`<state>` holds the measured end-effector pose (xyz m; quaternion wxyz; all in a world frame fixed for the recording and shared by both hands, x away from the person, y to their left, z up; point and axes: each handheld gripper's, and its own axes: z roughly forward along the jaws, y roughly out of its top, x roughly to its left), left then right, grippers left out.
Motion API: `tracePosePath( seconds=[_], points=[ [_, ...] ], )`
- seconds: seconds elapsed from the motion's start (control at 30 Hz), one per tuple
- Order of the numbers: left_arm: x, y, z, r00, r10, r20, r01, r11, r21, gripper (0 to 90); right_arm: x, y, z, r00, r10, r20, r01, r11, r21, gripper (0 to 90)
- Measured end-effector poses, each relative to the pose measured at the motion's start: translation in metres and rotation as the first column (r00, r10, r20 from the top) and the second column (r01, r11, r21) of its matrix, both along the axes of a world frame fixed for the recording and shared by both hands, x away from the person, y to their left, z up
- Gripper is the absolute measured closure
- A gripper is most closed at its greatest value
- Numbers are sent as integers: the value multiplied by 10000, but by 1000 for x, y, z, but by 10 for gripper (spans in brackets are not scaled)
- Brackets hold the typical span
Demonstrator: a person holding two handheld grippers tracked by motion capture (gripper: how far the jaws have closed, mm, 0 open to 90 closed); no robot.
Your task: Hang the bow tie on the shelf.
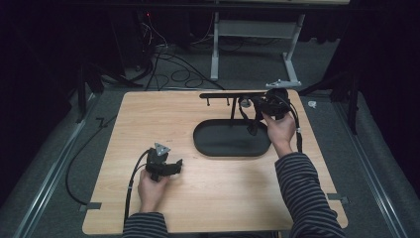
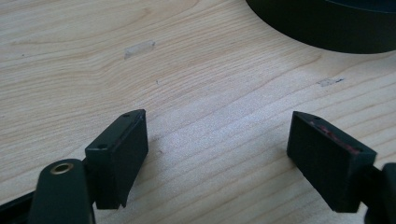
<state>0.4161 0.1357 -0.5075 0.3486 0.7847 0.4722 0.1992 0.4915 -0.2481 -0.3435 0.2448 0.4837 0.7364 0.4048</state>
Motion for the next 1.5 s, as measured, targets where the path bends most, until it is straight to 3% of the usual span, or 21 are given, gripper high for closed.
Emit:
tracePosePath(
  seconds=[0.6, 1.5],
  points=[
    [0, 0, 0, 10000, 0, 1, 0, 10000, 1, 210, -1, -3, 0, 9999, -91, -119, 92, 9999, 73, 835],
    [0, 0, 0, 10000, -3, 1, 3, 10000, 11, 210, -27, -20, -2, 9996, 145, 221, -147, 9998, 117, 721]
  ],
)
